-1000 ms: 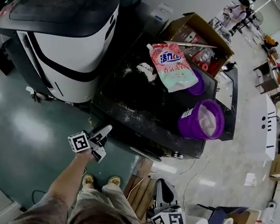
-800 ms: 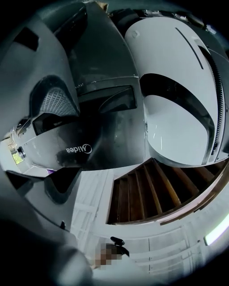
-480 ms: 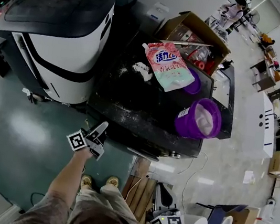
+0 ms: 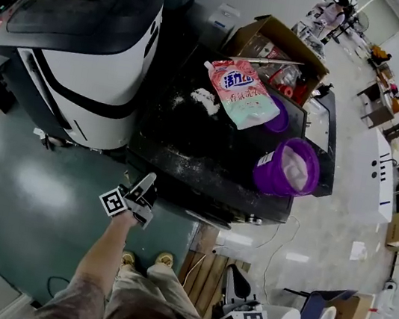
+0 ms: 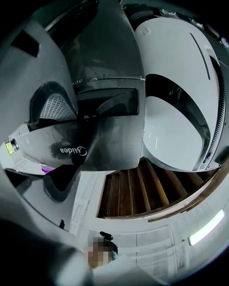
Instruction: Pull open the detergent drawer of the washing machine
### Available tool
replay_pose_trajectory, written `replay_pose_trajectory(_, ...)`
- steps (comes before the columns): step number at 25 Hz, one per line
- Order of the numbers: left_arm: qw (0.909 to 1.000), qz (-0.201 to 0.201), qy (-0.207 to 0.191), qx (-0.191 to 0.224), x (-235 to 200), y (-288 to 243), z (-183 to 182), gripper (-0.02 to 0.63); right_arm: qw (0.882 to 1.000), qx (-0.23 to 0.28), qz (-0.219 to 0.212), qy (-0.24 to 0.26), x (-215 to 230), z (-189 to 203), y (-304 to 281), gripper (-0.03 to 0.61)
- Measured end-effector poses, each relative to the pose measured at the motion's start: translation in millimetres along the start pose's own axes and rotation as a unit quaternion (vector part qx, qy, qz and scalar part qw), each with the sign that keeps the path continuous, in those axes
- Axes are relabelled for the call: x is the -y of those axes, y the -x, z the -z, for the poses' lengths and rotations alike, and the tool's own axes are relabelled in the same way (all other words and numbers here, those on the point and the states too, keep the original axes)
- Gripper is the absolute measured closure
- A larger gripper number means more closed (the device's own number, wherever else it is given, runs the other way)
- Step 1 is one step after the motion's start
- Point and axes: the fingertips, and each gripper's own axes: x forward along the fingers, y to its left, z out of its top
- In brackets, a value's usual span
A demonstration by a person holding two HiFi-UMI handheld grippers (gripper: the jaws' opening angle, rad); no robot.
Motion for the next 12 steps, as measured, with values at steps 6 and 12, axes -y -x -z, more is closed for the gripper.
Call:
replay_pose_trajectory(6, 1.0, 0.001, 0.0, 0.003, -1, 3, 0, 0.31, 1.0, -0.011, 0.005, 0.014, -1, 3, 11, 0.577)
replay_pose_trajectory(12, 1.0, 0.0, 0.002, 0.006, 3, 9, 3, 0.311, 1.0, -0.011, -0.003, 0.013, -8, 6, 13, 0.577)
